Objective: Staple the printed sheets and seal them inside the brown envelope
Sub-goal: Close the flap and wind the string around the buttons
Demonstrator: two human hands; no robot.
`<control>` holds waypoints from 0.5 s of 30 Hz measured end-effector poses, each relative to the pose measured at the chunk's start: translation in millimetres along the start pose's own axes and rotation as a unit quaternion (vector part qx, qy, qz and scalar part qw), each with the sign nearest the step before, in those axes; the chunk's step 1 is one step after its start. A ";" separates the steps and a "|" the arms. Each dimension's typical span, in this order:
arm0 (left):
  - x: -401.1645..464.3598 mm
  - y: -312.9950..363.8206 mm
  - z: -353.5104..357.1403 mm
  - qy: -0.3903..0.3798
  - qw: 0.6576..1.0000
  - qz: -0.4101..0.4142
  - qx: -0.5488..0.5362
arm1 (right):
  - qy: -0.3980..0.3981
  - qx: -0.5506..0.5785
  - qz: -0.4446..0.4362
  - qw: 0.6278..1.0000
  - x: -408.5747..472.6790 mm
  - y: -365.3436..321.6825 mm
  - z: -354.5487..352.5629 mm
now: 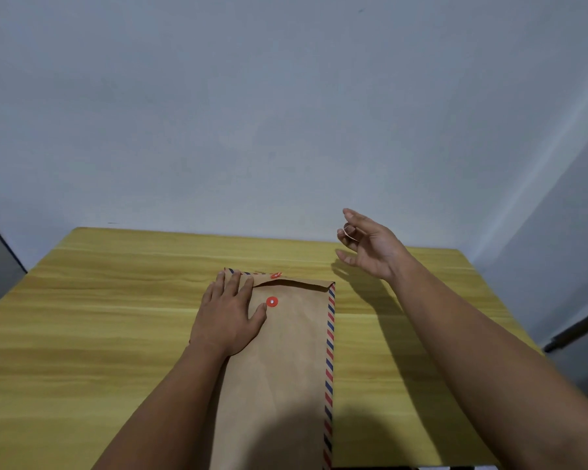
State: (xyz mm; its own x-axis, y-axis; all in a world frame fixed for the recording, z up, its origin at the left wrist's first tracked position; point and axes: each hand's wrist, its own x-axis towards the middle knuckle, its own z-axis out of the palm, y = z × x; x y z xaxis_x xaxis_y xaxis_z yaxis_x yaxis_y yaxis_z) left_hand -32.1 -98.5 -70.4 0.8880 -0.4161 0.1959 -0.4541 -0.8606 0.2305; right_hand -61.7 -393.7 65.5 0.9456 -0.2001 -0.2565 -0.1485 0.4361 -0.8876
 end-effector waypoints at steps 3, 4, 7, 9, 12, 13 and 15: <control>-0.2 0.7 -0.6 -0.003 1.000 -0.002 0.005 | -0.020 0.026 0.023 0.999 -5.9 -11.0 -10.2; -0.2 0.8 -0.6 -0.003 1.000 -0.004 0.006 | -0.027 0.029 0.026 0.999 -8.1 -14.6 -13.6; -0.3 1.6 -1.1 -0.006 1.000 -0.006 0.006 | -0.044 0.028 0.033 0.998 -12.9 -23.6 -21.7; 0.0 1.7 -1.4 -0.011 1.000 -0.008 0.007 | -0.053 0.023 0.048 0.997 -16.0 -27.4 -22.5; -0.8 5.2 -2.1 -0.014 0.999 -0.036 0.012 | -0.082 -0.140 0.100 0.982 -25.5 -25.5 -16.1; -1.5 8.0 -2.0 -0.014 0.998 -0.057 0.013 | -0.094 -0.231 0.121 0.961 -30.1 -21.4 -11.9; -2.3 15.2 -1.9 -0.009 0.995 -0.096 0.013 | -0.111 -0.409 0.150 0.893 -40.3 -8.6 -0.8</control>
State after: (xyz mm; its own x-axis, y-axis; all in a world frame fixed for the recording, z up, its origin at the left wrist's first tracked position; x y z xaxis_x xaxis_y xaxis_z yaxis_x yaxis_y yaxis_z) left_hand -41.2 -110.1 -65.5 0.9595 -0.2480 0.1333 -0.2738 -0.9323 0.2365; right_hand -98.8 -390.2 83.2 0.8488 0.0368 -0.5274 -0.4799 -0.3649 -0.7979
